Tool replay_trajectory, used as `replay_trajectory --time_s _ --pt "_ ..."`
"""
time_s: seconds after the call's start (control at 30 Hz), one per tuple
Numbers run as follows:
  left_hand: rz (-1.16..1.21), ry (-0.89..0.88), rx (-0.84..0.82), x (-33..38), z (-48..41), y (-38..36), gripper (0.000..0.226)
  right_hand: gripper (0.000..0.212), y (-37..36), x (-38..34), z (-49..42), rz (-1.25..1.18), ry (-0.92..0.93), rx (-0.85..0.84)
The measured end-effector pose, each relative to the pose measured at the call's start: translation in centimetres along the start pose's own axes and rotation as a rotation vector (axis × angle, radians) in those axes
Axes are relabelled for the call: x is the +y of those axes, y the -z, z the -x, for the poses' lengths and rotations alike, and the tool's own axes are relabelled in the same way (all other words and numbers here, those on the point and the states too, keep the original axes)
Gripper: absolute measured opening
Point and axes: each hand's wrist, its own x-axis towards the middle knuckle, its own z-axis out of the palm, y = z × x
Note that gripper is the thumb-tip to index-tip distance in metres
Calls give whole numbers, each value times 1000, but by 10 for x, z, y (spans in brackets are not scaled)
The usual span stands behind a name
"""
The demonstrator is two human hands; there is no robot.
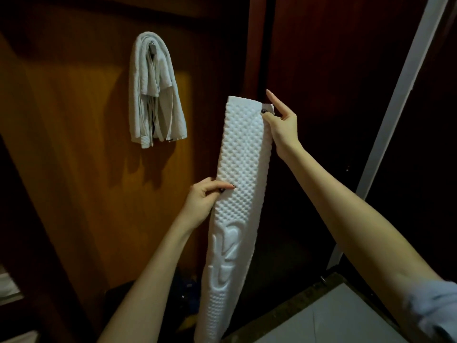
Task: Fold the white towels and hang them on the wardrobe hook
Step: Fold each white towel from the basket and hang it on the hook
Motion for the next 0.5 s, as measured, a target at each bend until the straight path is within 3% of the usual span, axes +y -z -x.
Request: replay_trajectory --time_s 0.23,0.37,0.5 --pt "-20 -66 -126 -19 18 -10 59 42 -8 -8 -12 124 18 -12" --pt "272 27 0 -17 14 -15 39 46 4 -16 -9 219 11 -151" --pt "370 21 65 -6 3 -12 39 59 26 4 38 348 -29 -287"
